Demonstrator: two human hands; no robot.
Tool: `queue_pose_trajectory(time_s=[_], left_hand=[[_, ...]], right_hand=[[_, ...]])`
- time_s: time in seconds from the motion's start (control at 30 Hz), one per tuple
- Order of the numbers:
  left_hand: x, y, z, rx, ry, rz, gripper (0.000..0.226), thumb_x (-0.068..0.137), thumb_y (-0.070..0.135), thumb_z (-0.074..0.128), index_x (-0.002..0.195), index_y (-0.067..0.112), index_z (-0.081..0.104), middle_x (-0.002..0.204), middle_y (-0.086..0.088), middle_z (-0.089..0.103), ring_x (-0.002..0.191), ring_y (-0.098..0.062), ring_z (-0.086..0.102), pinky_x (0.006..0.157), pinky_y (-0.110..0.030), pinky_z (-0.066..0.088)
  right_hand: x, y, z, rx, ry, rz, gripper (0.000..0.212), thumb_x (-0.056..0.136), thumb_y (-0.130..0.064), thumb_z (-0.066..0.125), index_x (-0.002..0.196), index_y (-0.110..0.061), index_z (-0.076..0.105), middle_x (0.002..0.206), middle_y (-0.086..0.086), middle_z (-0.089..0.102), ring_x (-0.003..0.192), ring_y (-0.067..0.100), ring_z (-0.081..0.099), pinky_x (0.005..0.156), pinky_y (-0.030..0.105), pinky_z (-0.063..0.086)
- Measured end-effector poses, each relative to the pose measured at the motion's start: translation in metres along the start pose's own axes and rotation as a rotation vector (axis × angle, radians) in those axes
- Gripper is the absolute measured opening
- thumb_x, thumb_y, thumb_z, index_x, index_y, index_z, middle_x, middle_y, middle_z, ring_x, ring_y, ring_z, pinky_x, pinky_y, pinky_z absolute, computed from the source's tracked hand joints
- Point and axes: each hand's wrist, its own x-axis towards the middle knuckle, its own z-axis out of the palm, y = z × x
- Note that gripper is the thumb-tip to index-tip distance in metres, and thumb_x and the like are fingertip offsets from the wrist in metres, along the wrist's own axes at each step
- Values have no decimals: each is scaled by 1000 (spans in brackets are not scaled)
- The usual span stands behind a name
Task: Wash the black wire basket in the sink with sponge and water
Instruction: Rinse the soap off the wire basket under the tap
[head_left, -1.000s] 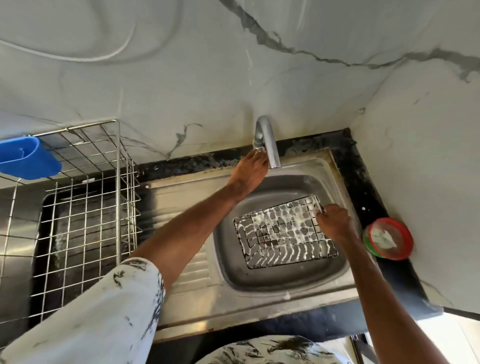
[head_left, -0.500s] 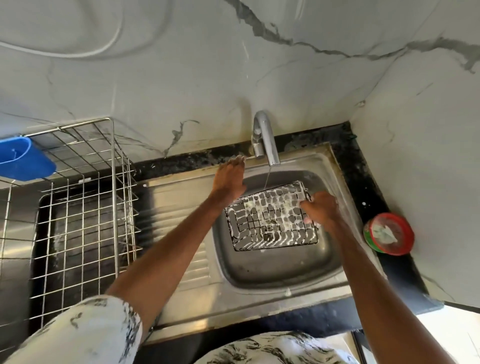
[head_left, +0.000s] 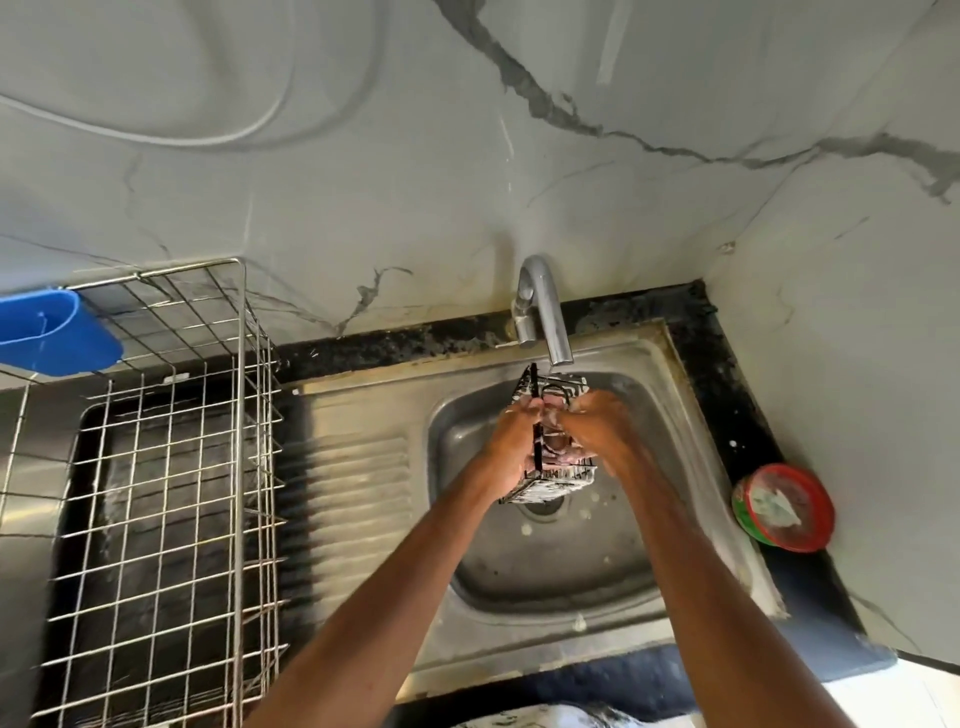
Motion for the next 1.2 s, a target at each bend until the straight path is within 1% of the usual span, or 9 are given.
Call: queue_pose_trajectory(time_s=[0.23, 0.37, 0.43, 0.6, 0.73, 0.87, 0.93, 1.07, 1.2], left_hand=[[-3, 13, -4, -114, 9, 12, 24, 113, 18, 34, 113, 5, 54, 62, -1, 70, 48, -16, 61, 47, -28, 49], [0, 10, -3, -30, -56, 91, 42, 112, 38, 34, 108, 12, 67, 91, -1, 76, 87, -19, 71, 74, -33, 56], [-1, 11, -5, -27, -41, 64, 49, 112, 40, 30, 107, 12, 70, 96, -7, 76, 90, -24, 74, 76, -37, 58], [-2, 14, -9, -9, -52, 4, 39, 111, 29, 33, 95, 13, 64, 74, -7, 59, 60, -20, 58, 61, -34, 44], [5, 12, -21, -30, -2, 68, 38, 109, 37, 40, 112, 15, 72, 96, -3, 77, 87, -19, 74, 74, -32, 58], [-6, 15, -15, 14, -116, 35, 27, 106, 30, 41, 97, 14, 61, 69, -5, 51, 60, -21, 60, 56, -30, 48], [-8, 16, -11, 33, -112, 29, 34, 111, 29, 33, 111, 12, 62, 77, -15, 60, 68, -27, 73, 57, -30, 51], [-8, 22, -12, -26, -66, 10, 36, 113, 29, 31, 119, 5, 56, 95, -22, 55, 61, -23, 61, 50, -28, 51], [-4, 23, -24, -152, 12, 31, 45, 113, 34, 31, 121, 8, 67, 108, -13, 77, 96, -25, 75, 83, -41, 61]], right_hand=[[-29, 0, -9, -214, 364, -419, 21, 86, -2, 61, 102, -12, 70, 92, 6, 73, 73, 18, 68, 66, 37, 58], [-27, 2, 20, -237, -106, -551, 56, 108, -40, 30, 158, -16, 27, 165, 1, 24, 150, 16, 28, 125, 41, 18], [-8, 1, 24, -343, -98, -569, 66, 106, -54, 10, 161, -17, 18, 169, -3, 9, 156, 11, 1, 125, 40, -6], [22, 0, 11, -782, -60, -532, 76, 92, -39, -2, 160, -9, 9, 167, 22, 2, 153, 43, -10, 122, 62, -1], [-10, 4, 28, -488, -140, -658, 65, 100, -41, 1, 157, -15, -12, 163, 0, -23, 151, 16, -23, 124, 34, -14], [20, -2, 20, -546, 5, -518, 48, 109, -20, 29, 153, -1, 30, 163, 12, 25, 152, 33, 20, 125, 47, 13], [30, -16, 18, -455, 154, -353, 37, 108, -20, 40, 129, 6, 56, 125, 21, 60, 119, 33, 55, 101, 39, 42], [30, -32, 25, -465, 210, -267, 37, 106, -18, 41, 133, 3, 56, 122, 26, 60, 113, 36, 57, 98, 39, 46], [5, -25, 36, -297, 75, -724, 48, 99, -7, 51, 147, -8, 48, 157, 19, 39, 145, 29, 38, 121, 34, 32]])
